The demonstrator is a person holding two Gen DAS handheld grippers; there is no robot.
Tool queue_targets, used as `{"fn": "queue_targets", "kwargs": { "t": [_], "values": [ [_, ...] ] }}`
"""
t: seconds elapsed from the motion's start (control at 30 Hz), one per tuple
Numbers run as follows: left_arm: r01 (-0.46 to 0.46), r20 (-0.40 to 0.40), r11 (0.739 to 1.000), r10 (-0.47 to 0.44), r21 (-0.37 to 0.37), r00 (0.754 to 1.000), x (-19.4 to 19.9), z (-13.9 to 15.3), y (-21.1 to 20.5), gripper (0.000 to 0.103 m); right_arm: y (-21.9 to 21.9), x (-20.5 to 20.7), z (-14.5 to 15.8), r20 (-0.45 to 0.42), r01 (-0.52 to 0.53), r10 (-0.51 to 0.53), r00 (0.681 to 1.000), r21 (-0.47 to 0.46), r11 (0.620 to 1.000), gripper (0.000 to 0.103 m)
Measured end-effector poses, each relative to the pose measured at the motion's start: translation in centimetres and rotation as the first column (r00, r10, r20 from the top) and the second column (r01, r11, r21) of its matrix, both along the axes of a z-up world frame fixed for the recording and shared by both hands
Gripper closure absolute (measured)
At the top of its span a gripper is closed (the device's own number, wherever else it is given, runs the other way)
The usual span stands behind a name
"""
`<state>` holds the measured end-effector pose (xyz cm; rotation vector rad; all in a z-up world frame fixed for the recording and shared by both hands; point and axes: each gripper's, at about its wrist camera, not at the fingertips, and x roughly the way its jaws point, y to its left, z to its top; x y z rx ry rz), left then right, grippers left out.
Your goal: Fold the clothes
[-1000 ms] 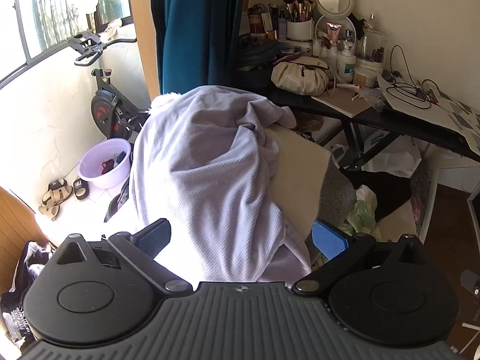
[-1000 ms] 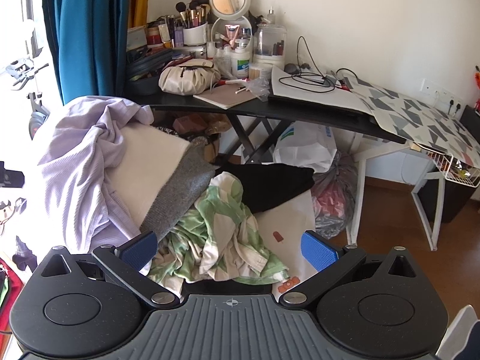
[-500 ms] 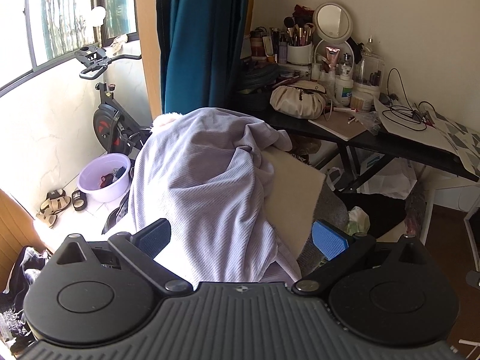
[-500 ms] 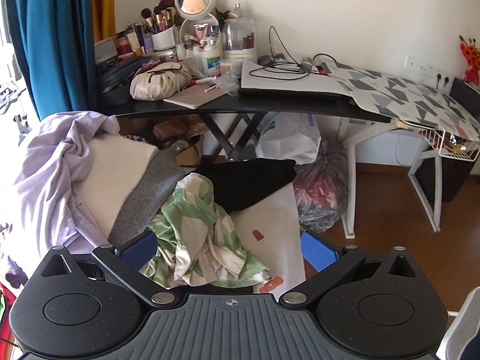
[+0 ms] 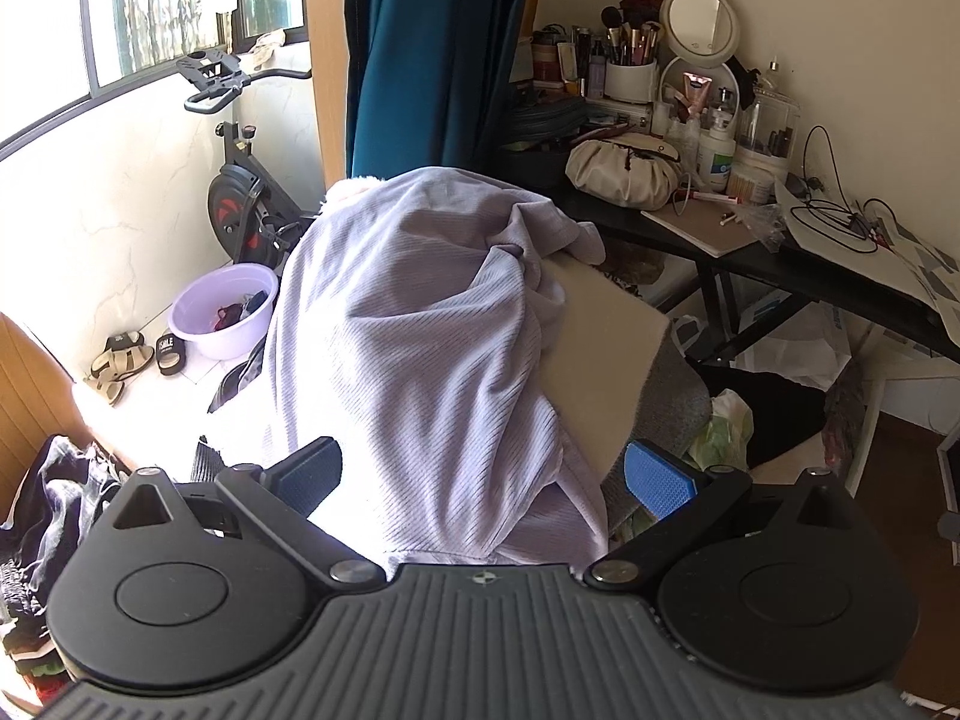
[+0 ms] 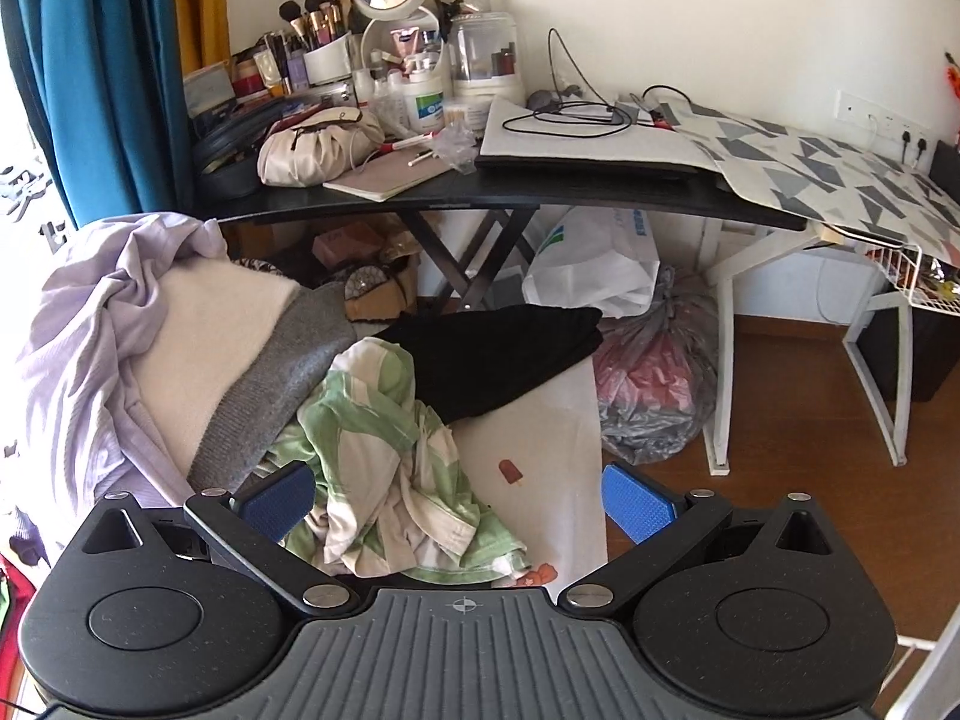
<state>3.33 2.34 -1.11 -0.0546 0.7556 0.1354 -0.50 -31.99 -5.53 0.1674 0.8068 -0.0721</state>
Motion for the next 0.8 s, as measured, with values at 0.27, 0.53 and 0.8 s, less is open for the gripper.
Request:
{"fn": "queue_targets", "kwargs": {
  "t": [0.27,0.53,0.8],
  "values": [
    [-0.087,-0.017,0.995,0.087,-0.042,0.996,0.5,-3.2,6.6,0.001,3.6,2.6,-0.8,-0.060,-0.010,0.008,0.998,-0.035,0.999,0.001],
    [-0.083,0.052,0.996,0.085,-0.022,0.995,2.6,-4.8,17.0,0.001,16.1,6.4,-1.0,-0.083,-0.099,0.092,0.992,-0.087,0.991,0.001],
    [-0.126,0.038,0.988,0.130,-0.091,0.991,3.2,-5.3,26.0,0.001,31.8,10.1,-6.1,-0.154,-0.384,0.371,0.916,-0.065,0.921,0.002]
  ]
}}
